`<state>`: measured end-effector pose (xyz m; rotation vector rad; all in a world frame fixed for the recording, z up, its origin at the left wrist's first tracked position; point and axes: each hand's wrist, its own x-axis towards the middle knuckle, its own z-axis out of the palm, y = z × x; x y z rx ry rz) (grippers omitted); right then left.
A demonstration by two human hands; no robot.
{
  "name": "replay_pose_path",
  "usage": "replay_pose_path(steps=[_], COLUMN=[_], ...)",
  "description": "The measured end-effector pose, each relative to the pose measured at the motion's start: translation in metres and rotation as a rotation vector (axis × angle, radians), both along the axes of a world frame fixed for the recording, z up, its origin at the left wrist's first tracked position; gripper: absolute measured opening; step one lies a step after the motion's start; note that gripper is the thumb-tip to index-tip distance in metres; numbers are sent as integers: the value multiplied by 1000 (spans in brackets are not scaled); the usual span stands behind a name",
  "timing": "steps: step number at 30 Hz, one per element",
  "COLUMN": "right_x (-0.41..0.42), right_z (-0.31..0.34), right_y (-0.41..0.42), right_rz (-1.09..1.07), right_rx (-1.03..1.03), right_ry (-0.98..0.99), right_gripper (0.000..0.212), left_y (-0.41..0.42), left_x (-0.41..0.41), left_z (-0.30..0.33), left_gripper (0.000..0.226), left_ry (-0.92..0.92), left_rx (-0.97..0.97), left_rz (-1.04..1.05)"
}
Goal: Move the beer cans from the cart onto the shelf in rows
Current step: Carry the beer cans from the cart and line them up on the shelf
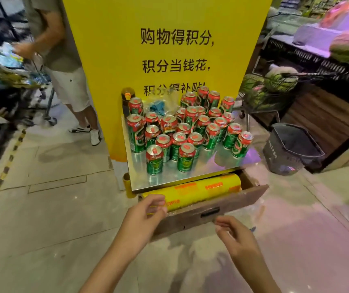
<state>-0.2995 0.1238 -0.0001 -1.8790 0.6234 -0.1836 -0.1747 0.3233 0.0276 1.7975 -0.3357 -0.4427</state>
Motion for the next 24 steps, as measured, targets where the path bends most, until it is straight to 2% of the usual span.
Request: replay_pose_path(steps=[7,10,14,17,20,24], right_x=[123,177,248,295,338,383], right_z=[5,7,13,20,18,8], right_y=[-50,-61,-73,-83,-96,-94], right_rz=[307,383,412,414,396,374], right_rx=[-56,-96,-93,-108,-244,-284], right_ry=[27,26,-7,-10,-48,-36], right_gripper=[16,17,23,36,55,77], left_y=[8,13,7,-3,-17,-39], left_x=[40,62,113,164,219,286], left_z=[-12,-19,-28,-31,-33,-41], left_gripper=[25,28,24,18,25,50], left_ry=[20,48,54,64,57,43], left_rx=[67,70,90,130,151,190], left_rz=[313,440,512,526,533,479])
